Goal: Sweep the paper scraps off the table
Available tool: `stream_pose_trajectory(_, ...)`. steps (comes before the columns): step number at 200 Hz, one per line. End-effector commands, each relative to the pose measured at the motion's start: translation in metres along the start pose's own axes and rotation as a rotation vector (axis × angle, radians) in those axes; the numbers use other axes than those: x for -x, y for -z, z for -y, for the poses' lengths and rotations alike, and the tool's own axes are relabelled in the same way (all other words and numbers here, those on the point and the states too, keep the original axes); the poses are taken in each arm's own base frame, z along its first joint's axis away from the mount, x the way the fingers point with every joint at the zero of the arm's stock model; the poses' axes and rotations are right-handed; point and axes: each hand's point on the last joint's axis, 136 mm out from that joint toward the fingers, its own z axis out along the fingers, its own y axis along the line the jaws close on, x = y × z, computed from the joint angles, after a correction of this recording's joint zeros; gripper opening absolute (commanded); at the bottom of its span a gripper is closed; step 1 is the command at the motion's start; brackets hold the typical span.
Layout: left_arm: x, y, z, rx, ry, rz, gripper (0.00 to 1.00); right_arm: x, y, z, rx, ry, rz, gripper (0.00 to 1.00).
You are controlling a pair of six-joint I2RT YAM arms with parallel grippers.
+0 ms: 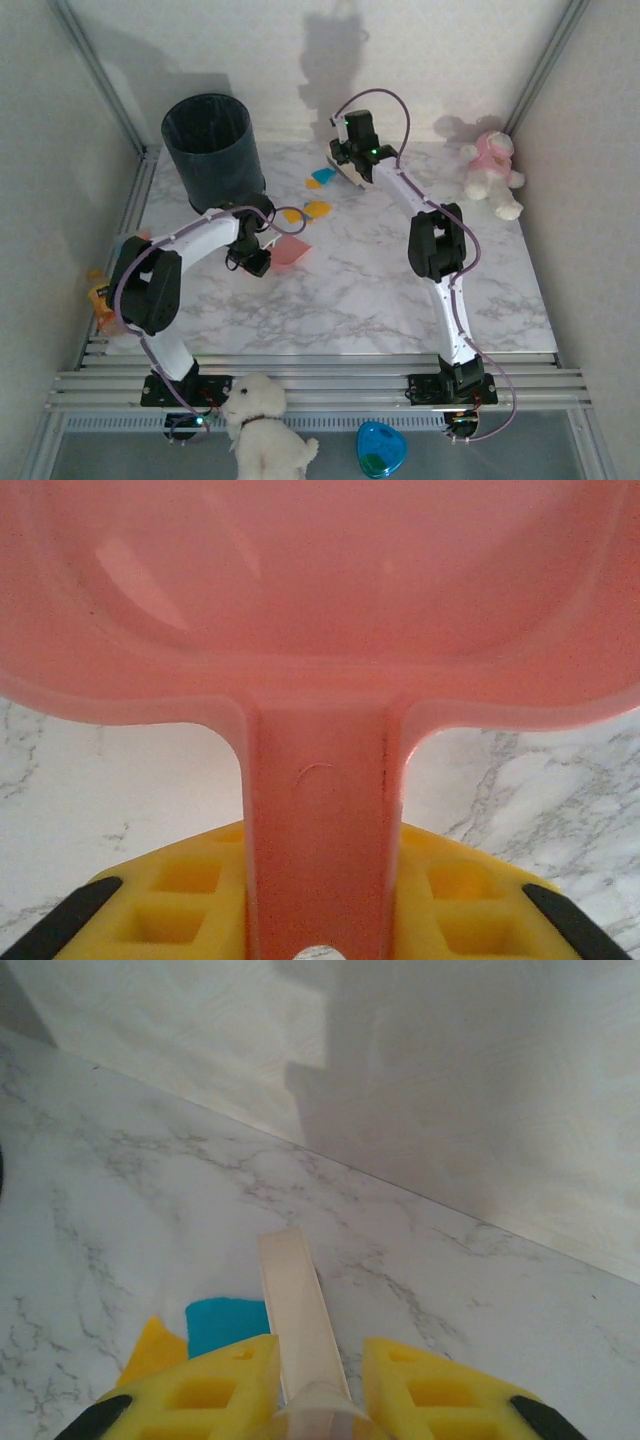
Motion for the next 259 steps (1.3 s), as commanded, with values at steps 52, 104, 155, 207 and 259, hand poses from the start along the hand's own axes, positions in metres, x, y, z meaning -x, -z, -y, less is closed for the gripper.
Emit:
stream_pose_trajectory(52, -0.006, -0.009, -0.009, 0.009, 0.027, -0.070, 0.00, -0.013, -0.005, -0.059, 0.160, 0.159, -0.068, 0.00)
stream_pose_trajectory(104, -0.001, -0.008, -0.016, 0.026, 0.032, -0.058, 0.00, -0.027, 0.012, -0.084, 0.198, 0.241, -0.105, 0.00)
stream_pose_trajectory(155, 0.002, -0.006, -0.016, 0.031, 0.007, -0.054, 0.00, -0.040, 0.043, -0.098, 0.223, 0.281, -0.098, 0.00)
stream_pose_trajectory(207, 0.001, -0.006, -0.010, 0.018, -0.058, -0.053, 0.00, -0.048, 0.075, -0.112, 0.262, 0.287, -0.086, 0.00)
stream_pose_trajectory(259, 0.002, -0.005, -0.004, 0.013, -0.095, -0.057, 0.00, -0.050, 0.103, -0.122, 0.277, 0.272, -0.072, 0.00)
